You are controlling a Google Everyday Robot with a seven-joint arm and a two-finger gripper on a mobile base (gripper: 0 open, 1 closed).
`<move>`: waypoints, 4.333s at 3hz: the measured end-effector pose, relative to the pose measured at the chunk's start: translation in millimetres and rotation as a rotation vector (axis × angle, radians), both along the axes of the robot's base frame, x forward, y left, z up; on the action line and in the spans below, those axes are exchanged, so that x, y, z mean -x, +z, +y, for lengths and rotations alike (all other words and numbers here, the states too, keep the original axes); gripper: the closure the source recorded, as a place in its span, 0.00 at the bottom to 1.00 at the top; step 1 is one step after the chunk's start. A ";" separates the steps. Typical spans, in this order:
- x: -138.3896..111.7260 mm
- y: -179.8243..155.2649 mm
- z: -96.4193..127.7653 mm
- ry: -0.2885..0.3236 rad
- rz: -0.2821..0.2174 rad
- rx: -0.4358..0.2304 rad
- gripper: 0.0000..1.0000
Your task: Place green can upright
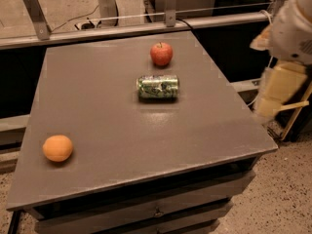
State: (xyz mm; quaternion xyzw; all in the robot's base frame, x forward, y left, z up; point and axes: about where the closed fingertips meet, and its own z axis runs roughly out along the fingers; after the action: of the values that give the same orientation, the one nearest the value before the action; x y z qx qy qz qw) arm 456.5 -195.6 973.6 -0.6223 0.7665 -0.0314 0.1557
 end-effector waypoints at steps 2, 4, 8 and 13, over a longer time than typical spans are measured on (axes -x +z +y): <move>-92.9 -33.1 143.5 0.261 0.051 0.003 0.00; -126.9 -68.3 218.2 0.349 0.098 0.053 0.00; -138.8 -136.2 209.3 0.223 0.159 0.166 0.18; -143.3 -41.0 194.6 0.267 0.043 -0.237 1.00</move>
Offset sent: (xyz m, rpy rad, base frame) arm 0.1410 0.2424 -0.0604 -0.0046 0.1108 0.4209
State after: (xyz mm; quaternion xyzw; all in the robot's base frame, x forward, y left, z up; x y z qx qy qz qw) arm 599.8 -1.0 932.5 -0.6963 0.6787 0.0931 0.2144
